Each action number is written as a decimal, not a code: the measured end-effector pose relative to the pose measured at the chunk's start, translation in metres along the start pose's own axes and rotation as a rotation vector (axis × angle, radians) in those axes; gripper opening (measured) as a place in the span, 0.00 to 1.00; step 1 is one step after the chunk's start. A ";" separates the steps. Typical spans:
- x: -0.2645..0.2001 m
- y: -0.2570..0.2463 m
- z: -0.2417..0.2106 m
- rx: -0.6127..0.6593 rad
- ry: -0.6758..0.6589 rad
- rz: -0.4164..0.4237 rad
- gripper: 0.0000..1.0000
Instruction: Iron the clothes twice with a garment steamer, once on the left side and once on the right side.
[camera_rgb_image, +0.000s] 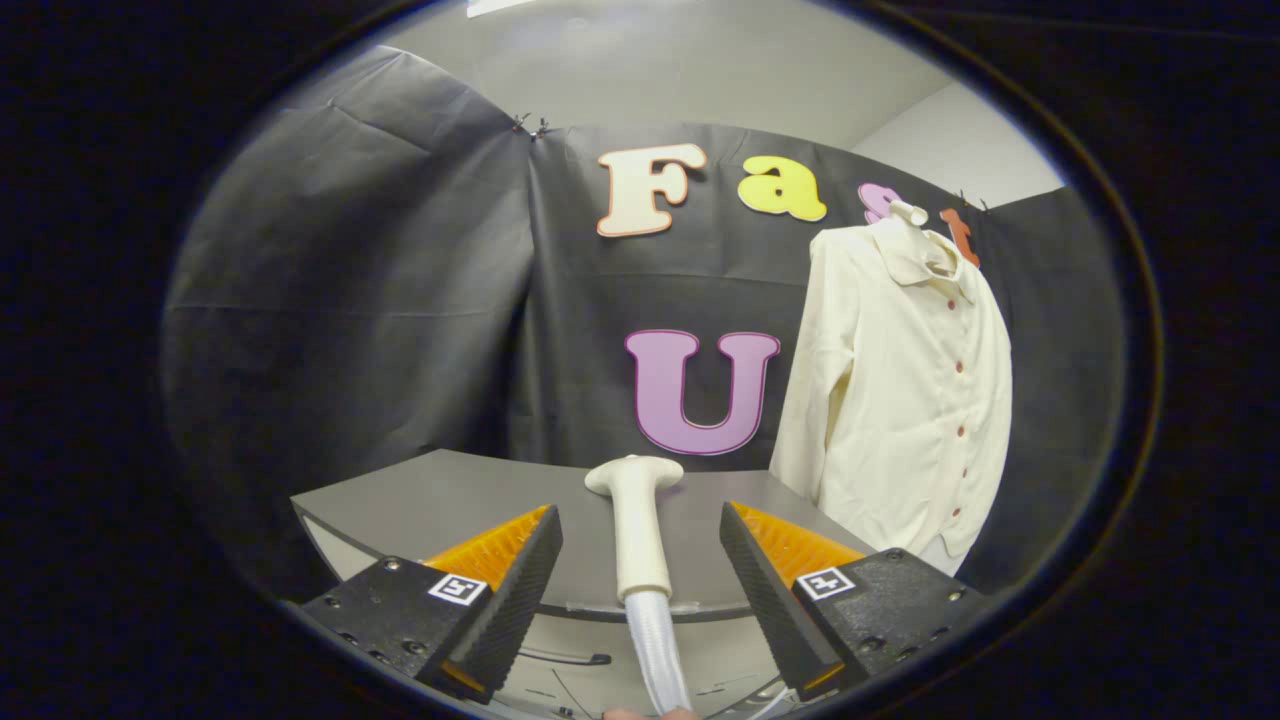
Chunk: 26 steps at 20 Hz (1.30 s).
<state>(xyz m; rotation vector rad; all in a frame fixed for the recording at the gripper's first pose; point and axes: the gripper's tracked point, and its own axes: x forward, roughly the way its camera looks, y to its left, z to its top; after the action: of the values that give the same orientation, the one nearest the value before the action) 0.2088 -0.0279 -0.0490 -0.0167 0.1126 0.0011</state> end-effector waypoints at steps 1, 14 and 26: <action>0.008 0.001 -0.002 0.000 0.008 0.002 0.97; 0.079 -0.010 -0.060 -0.049 0.230 -0.043 0.80; 0.076 0.001 -0.071 0.030 0.243 -0.009 0.43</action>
<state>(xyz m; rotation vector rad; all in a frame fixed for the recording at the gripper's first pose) 0.2762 -0.0283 -0.1285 0.0124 0.3557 -0.0117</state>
